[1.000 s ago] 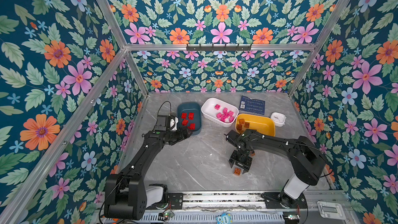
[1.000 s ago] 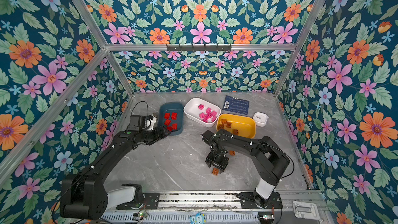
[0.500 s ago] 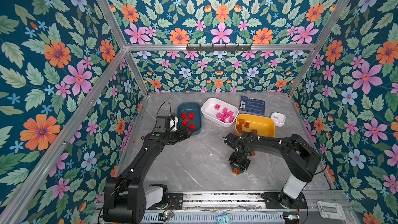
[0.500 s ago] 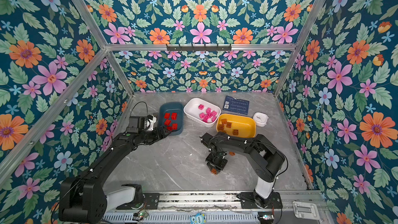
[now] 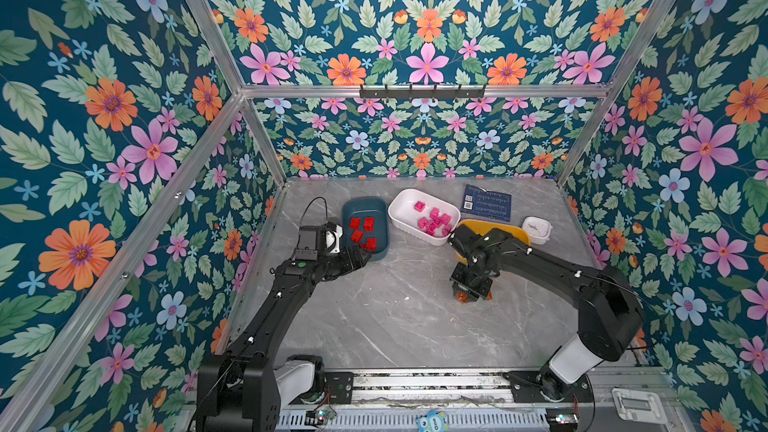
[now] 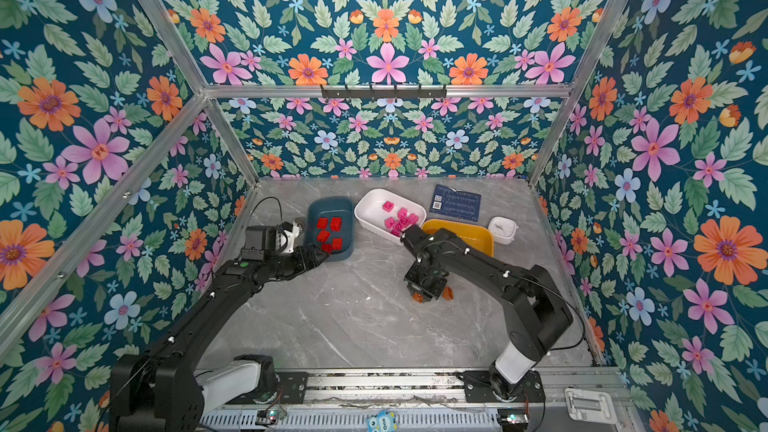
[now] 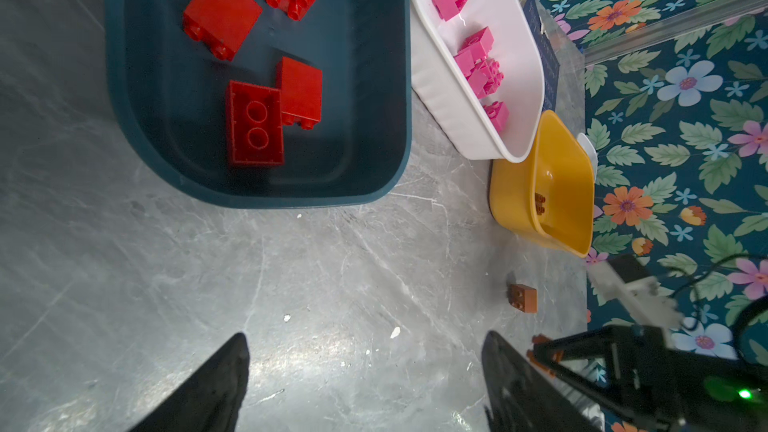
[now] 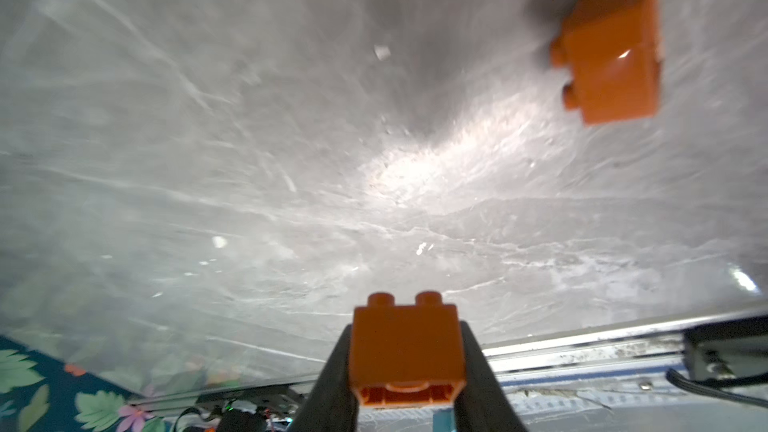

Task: Sort the legos into containers by color
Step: Pick up the lego from the bottom-center of the table, then place the lego in the container.

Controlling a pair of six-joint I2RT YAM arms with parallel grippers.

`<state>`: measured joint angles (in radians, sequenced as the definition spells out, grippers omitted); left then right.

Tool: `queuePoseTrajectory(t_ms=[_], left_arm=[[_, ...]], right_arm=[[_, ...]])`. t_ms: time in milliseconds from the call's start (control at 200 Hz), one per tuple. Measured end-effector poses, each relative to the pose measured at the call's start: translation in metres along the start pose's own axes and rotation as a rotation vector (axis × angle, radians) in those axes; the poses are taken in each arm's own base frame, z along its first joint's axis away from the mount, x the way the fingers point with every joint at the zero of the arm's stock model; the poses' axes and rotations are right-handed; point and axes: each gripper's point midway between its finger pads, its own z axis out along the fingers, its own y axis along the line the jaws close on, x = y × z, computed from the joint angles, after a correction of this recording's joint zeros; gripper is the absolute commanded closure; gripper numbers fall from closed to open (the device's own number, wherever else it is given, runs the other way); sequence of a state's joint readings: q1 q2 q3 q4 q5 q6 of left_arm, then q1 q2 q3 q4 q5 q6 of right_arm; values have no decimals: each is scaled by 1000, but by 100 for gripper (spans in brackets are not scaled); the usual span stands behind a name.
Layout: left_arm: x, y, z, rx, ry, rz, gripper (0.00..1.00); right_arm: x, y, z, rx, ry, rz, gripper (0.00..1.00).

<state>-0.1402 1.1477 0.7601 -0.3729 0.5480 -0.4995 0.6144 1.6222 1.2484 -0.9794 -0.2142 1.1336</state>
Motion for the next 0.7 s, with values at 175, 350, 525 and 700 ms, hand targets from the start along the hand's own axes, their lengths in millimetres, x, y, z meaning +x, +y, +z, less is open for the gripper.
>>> queuePoseTrajectory(t_ms=[175,350,525,700], left_arm=[[-5,-9,-1,36,-20,-32,12],[-10,-14,2,57,-28,-61,13],[-13,-15,5,64,-35,-76,12],[-15,-16,6,66,-41,-72,13]], right_arm=[[-76,3,-49,-83,-128,33,73],[-139,-3,-63,-89,-197,35,73],[-180,-11,-47,-64,-196,37,72],[-210,-3,-19,-50,-183,23,63]])
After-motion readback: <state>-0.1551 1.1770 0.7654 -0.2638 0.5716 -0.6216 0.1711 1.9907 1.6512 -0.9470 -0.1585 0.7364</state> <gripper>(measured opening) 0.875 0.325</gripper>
